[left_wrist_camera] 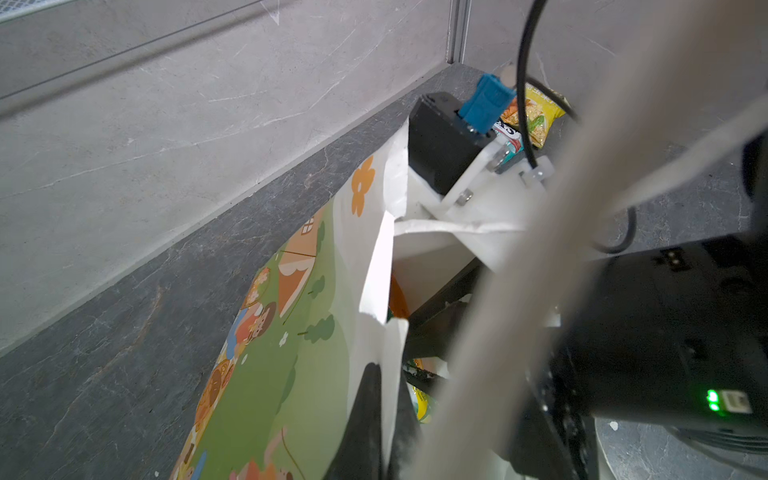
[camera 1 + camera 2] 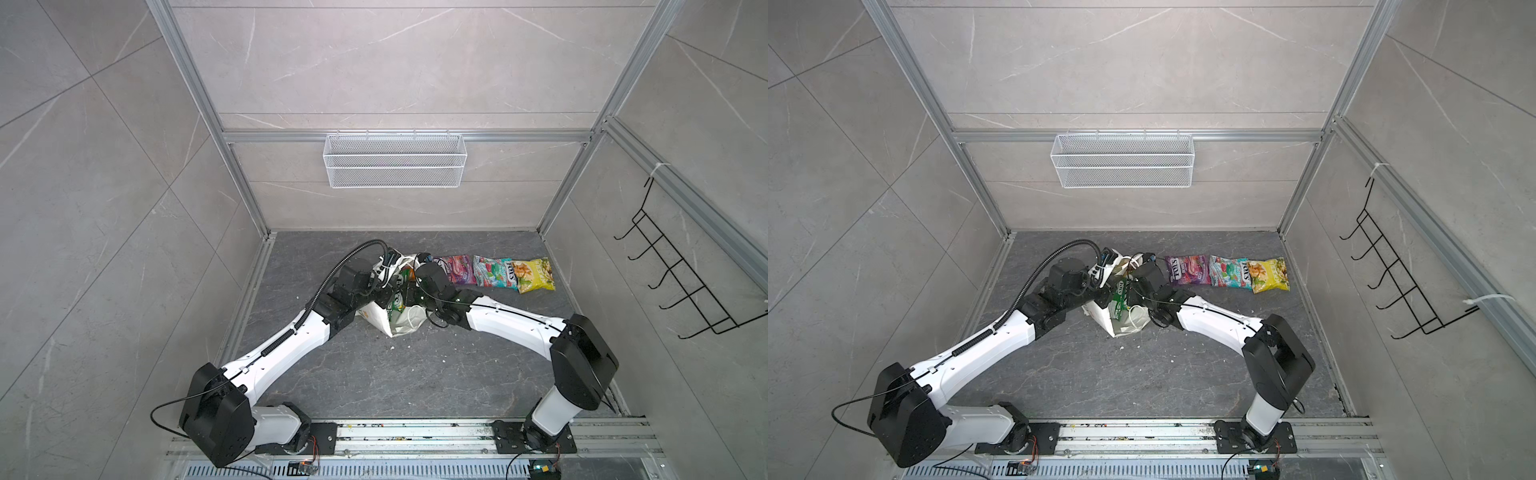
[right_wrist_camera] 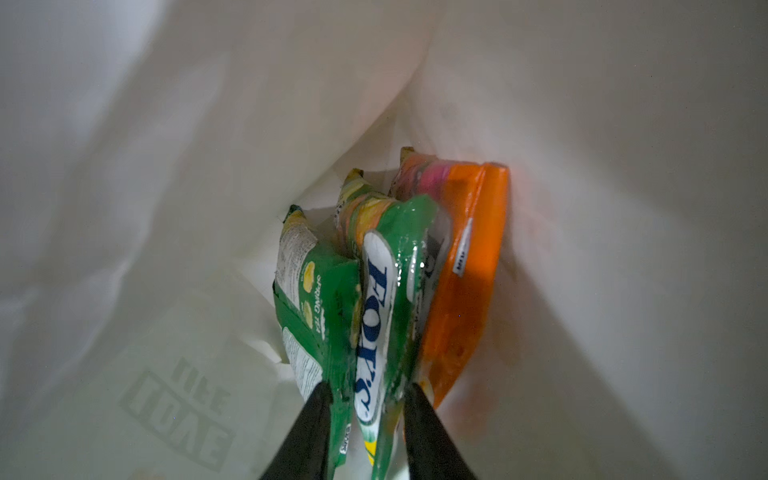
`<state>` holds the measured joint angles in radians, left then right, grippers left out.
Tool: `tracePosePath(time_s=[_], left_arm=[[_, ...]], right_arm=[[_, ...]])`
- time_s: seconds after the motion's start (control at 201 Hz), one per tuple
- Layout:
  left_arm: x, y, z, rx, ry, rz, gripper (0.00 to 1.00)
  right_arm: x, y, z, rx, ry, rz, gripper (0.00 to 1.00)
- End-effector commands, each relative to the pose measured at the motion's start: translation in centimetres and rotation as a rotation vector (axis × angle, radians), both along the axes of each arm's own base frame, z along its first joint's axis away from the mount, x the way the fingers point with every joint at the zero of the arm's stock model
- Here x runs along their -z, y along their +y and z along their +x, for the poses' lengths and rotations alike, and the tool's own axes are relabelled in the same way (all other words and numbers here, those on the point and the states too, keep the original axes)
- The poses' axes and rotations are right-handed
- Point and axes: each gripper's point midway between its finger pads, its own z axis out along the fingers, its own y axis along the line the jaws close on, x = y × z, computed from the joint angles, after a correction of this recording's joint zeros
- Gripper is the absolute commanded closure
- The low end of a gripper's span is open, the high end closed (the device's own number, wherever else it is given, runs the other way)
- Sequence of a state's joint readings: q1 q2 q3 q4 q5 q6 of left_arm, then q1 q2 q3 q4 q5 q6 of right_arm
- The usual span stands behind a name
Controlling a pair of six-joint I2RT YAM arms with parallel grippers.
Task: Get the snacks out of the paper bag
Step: 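Lower the right gripper into the bag toward the green Fox's packet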
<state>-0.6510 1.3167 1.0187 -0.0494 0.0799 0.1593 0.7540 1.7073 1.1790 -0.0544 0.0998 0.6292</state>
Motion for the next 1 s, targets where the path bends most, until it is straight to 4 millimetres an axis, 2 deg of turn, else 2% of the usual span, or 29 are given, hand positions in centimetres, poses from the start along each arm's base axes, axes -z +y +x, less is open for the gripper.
tracePosePath(time_s=[0.0, 0.085, 0.254, 0.458, 0.617, 0.742, 0.856, 0.995], left_arm=[[-3.4, -1.7, -0.5, 0.072, -0.078, -0.098, 1.0], [-3.3, -1.7, -0.5, 0.071, -0.079, -0.097, 1.0], [-3.2, -1.6, -0.4, 0.07, -0.082, -0.091, 1.0], [-3.1, -1.5, -0.2, 0.058, -0.086, -0.084, 1.0], [-3.1, -1.8, 0.0, 0.064, -0.091, -0.082, 1.0], [-3.2, -1.8, 0.0, 0.065, -0.091, -0.087, 1.0], [-3.1, -1.6, -0.1, 0.058, -0.09, -0.081, 1.0], [-2.6, -1.5, 0.0, 0.052, -0.083, -0.072, 1.0]], right_arm=[[1.5, 0.0, 0.5, 0.021, 0.048, -0.022, 0.71], [2.5, -0.4, 0.7, 0.046, 0.08, -0.055, 0.66], [3.2, 0.0, 0.9, 0.031, 0.086, -0.052, 0.67], [-1.5, -0.9, 0.4, -0.004, -0.038, -0.027, 0.66], [-1.1, -0.7, 0.3, -0.017, -0.027, -0.03, 0.67], [-2.6, -1.1, 0.4, 0.019, -0.051, 0.019, 0.66], [-5.1, -1.4, -0.1, 0.007, -0.105, 0.044, 0.66], [-8.4, -2.8, -1.2, -0.005, -0.166, 0.043, 0.65]])
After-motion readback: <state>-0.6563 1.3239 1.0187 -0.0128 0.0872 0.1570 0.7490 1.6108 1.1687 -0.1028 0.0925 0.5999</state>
